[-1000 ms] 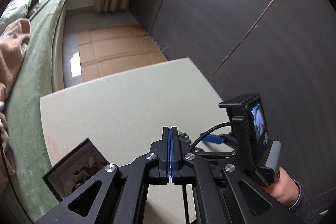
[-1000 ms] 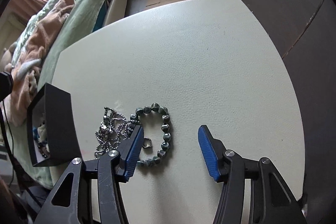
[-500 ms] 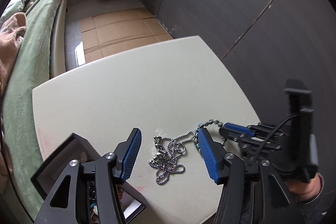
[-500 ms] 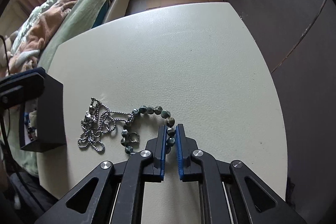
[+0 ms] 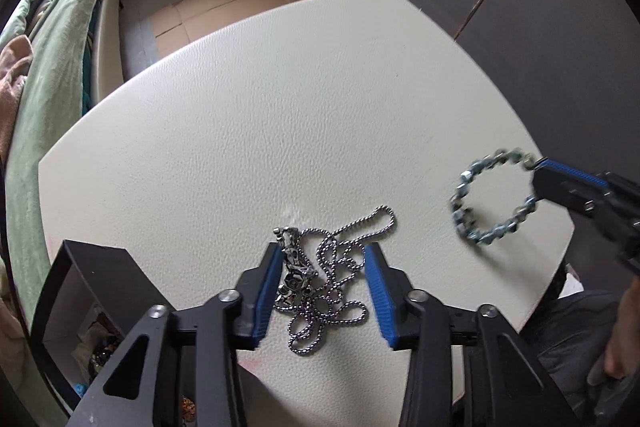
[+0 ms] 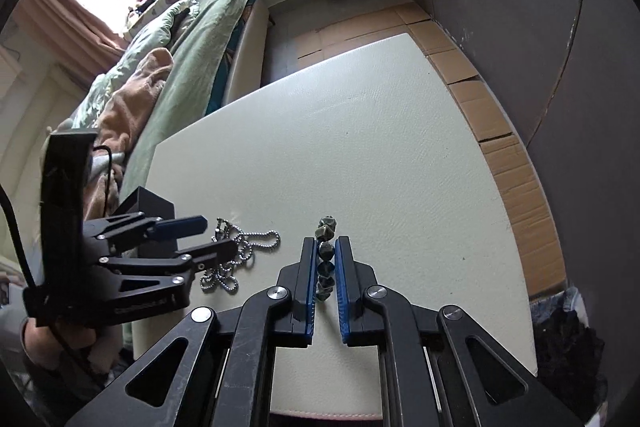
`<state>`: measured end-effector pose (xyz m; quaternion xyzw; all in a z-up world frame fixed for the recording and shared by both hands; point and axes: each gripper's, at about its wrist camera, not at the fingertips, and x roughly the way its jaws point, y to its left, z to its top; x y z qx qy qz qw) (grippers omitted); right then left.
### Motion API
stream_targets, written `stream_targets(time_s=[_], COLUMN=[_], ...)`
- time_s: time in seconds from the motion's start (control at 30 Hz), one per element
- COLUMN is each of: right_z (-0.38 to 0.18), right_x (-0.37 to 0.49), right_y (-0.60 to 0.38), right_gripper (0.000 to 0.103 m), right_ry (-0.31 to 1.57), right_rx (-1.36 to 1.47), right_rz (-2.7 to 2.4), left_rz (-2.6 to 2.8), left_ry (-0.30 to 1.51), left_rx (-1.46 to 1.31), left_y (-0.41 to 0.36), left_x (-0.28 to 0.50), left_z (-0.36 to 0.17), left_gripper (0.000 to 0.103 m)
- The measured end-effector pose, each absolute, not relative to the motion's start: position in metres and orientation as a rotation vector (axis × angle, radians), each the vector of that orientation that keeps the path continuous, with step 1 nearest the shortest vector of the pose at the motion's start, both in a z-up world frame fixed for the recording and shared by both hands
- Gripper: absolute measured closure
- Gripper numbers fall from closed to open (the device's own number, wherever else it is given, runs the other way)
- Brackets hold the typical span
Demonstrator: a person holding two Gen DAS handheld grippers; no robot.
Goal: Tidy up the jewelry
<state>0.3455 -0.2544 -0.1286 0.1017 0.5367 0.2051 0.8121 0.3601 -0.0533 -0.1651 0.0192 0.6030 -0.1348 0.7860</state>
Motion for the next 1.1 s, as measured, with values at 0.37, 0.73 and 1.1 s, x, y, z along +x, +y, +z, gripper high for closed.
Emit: stream_targets(time_s=[0.37,0.73,1.1], right_z=[-0.113,-0.087,-0.056], right_x=[0.34,0.33,0.317], right_y=[-0.26,-0.252,-0.229], right_gripper=[0.093,0.093,0.093], right_ry=[1.11,1.032,0.93], right_rx=[0.225,0.266,0.331], right_rz=[0.439,0.481,0.543], left_rz=[-0.268,-0.29,-0.292], left_ry=[1.303,1.099,0.867], left_rx=[0.059,-0.032,-0.108], left_y=[-0.047,-0.029,-0.012], left_x=[0.352,0.325,0.297], left_z=[-0.172,-0.094,0.004], left_gripper=[0.083,0.083,0.083])
